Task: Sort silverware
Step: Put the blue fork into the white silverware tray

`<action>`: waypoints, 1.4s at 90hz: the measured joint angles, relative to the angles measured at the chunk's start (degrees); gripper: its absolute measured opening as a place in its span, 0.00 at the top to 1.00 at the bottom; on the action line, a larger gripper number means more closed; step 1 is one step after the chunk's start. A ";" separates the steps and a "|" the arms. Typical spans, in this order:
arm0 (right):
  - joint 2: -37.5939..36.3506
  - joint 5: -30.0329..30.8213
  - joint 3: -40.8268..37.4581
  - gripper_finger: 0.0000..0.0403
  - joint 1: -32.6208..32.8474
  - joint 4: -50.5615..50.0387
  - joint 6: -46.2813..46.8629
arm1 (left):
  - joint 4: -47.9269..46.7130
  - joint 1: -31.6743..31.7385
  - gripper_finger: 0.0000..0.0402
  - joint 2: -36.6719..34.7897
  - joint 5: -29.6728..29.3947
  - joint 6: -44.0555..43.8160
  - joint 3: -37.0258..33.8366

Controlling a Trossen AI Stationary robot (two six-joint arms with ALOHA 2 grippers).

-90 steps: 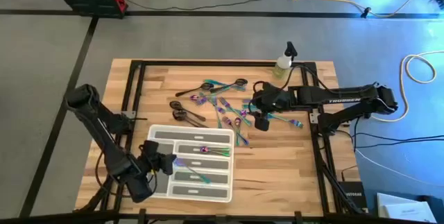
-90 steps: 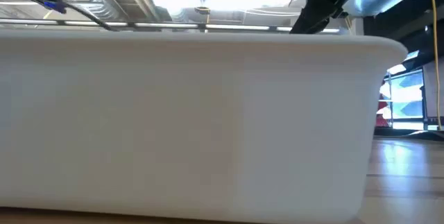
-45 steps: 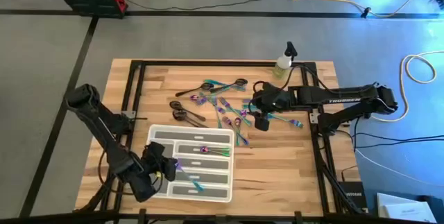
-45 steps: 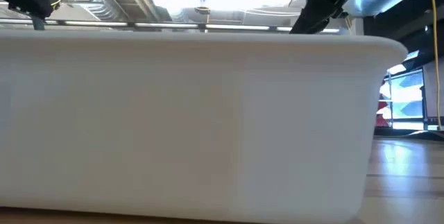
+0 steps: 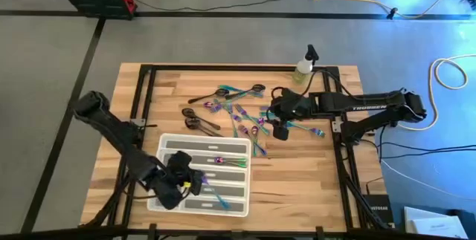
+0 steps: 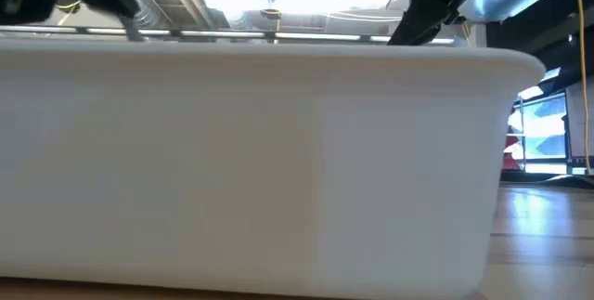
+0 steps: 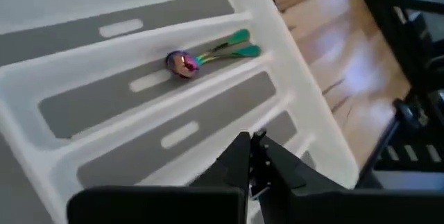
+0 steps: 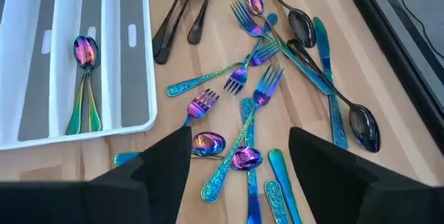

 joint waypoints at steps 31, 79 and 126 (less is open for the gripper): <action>0.00 -0.11 0.00 0.44 0.01 0.02 0.01 | 7.71 2.79 1.00 2.24 2.96 5.47 0.00; 0.00 -0.15 0.00 0.44 0.00 0.00 0.01 | 7.78 2.34 1.00 2.24 12.14 4.73 0.00; 0.00 -0.17 0.00 0.44 0.02 0.02 0.01 | 7.82 0.96 1.00 2.24 25.88 1.54 0.00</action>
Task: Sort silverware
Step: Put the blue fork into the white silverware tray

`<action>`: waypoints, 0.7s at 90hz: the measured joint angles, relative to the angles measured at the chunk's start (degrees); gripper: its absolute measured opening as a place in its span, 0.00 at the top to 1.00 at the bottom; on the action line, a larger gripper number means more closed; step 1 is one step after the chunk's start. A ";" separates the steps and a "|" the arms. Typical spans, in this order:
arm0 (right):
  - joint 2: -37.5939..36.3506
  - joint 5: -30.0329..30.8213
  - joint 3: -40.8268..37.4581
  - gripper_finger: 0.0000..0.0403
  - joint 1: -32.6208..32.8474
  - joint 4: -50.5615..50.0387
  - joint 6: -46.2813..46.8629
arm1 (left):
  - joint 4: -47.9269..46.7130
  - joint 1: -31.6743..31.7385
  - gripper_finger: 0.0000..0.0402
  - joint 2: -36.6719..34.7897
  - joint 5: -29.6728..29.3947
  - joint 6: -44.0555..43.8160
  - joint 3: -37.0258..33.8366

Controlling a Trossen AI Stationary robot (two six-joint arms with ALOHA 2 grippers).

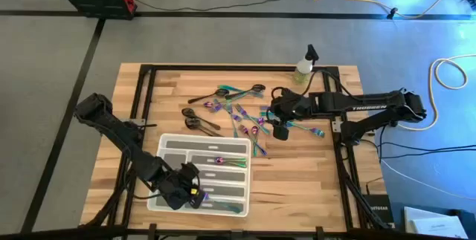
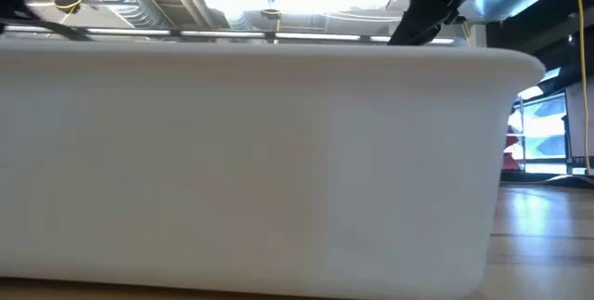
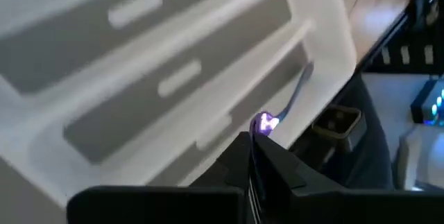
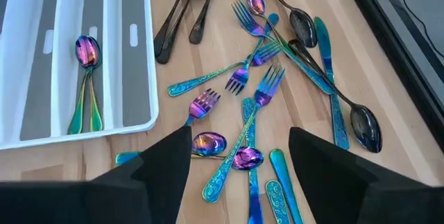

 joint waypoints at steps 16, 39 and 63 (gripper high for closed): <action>0.00 0.00 0.00 0.44 -0.01 -0.01 0.00 | 0.00 -0.50 1.00 0.01 3.19 -2.80 0.00; 0.00 0.00 0.00 0.44 -0.02 0.00 -0.01 | 2.04 -0.48 1.00 3.53 10.29 -7.25 0.00; 0.00 0.00 0.02 0.44 0.00 -0.02 0.00 | 3.90 0.12 1.00 4.85 12.94 -7.00 0.00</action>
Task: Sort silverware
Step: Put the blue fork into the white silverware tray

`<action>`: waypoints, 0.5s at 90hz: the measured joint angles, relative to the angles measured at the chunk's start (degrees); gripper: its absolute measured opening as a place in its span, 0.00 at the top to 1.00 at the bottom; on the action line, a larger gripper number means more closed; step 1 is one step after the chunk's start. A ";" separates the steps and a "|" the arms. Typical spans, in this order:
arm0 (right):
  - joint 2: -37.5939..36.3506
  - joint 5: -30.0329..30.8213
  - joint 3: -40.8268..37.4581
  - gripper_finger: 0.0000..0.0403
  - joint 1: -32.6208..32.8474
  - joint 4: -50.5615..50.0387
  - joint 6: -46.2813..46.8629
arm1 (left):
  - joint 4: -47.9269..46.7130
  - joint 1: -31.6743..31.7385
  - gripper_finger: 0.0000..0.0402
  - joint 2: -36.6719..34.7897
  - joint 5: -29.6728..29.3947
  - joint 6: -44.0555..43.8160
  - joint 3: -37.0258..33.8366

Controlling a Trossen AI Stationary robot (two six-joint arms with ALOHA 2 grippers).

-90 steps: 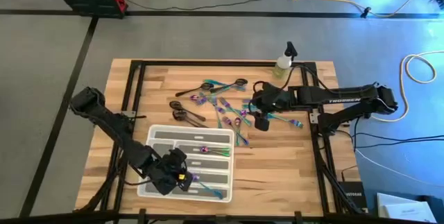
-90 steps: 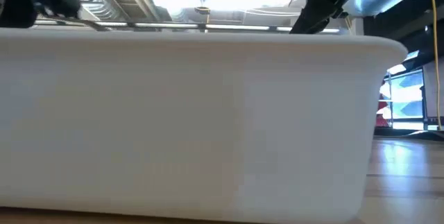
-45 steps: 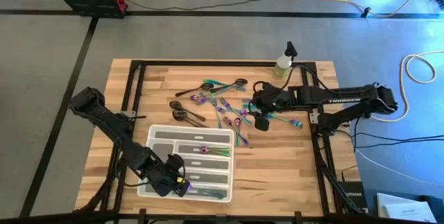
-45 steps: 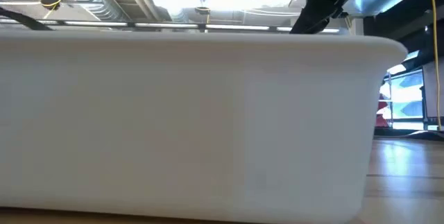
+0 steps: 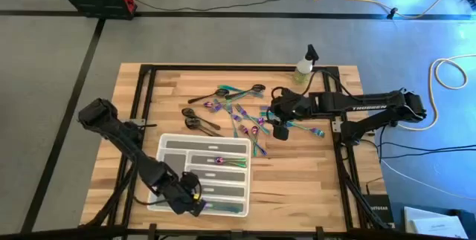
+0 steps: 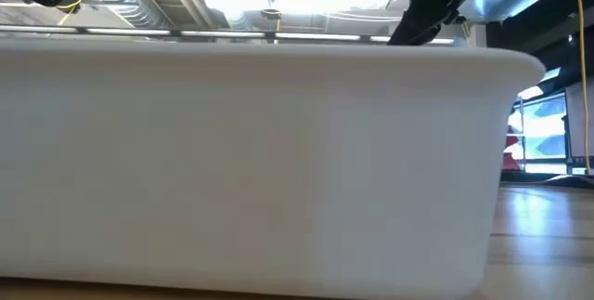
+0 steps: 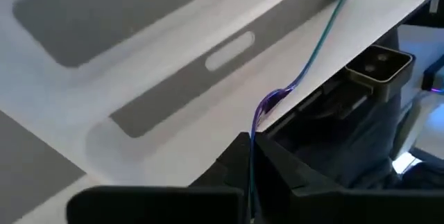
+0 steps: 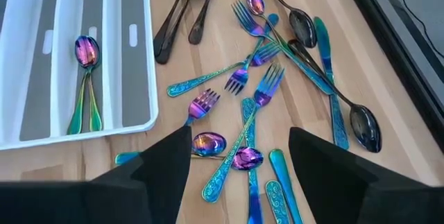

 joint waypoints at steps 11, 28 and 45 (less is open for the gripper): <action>0.00 0.00 0.00 0.44 0.00 0.02 0.00 | -0.15 0.78 1.00 0.00 -0.13 1.69 0.00; -0.02 0.00 0.00 0.44 0.00 0.02 -0.02 | 0.10 2.42 1.00 0.00 -0.17 2.46 0.00; -0.02 0.00 0.00 0.44 0.00 0.02 0.00 | -0.07 2.72 1.00 0.00 0.57 4.39 0.00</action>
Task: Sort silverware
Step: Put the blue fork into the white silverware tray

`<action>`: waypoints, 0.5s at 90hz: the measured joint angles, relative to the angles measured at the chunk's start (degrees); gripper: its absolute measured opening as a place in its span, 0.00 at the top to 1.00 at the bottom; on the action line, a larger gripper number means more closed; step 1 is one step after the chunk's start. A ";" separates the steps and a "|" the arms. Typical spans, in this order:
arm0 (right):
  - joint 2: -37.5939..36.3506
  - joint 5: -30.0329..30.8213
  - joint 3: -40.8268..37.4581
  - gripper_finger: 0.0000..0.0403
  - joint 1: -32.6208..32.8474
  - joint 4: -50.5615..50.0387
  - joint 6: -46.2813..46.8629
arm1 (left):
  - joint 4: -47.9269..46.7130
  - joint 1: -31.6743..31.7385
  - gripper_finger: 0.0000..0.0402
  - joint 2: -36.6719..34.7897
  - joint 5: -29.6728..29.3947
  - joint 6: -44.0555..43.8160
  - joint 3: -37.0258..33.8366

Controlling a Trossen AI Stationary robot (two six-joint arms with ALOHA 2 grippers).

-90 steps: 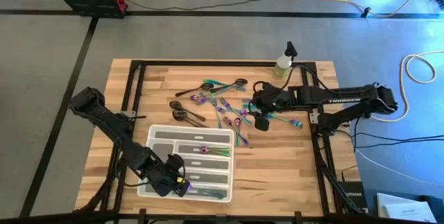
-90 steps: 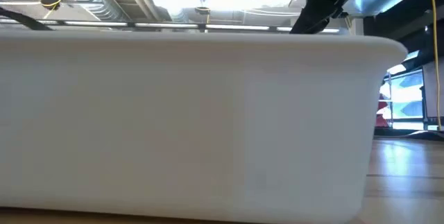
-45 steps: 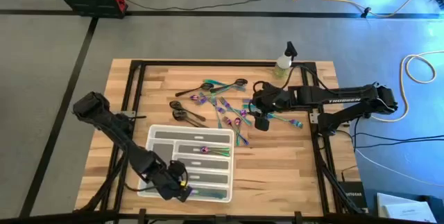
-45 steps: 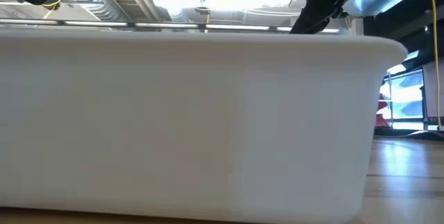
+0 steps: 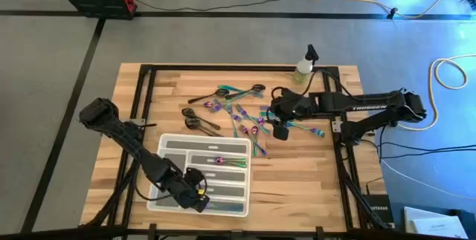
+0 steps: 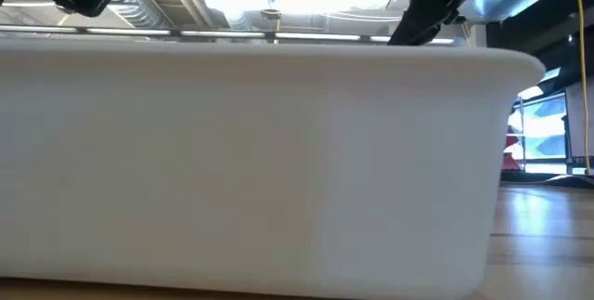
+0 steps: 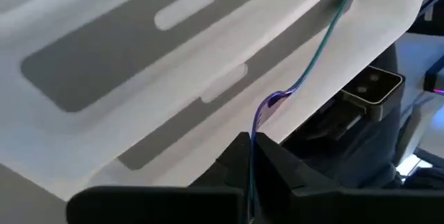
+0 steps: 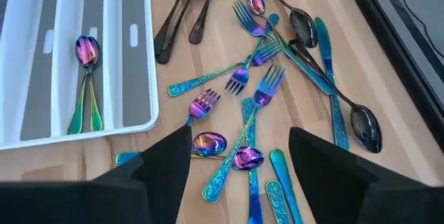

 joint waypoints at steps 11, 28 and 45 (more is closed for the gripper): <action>0.00 0.00 0.00 0.44 0.00 -0.02 -0.02 | -0.01 -0.02 1.00 0.00 0.15 -0.22 0.00; 0.00 0.00 0.00 0.44 0.00 -0.02 0.00 | -0.29 -0.02 1.00 0.00 1.29 -0.24 0.00; 0.00 0.00 0.00 0.44 0.00 -0.02 0.00 | -0.56 -0.07 1.00 0.00 1.31 -0.63 0.00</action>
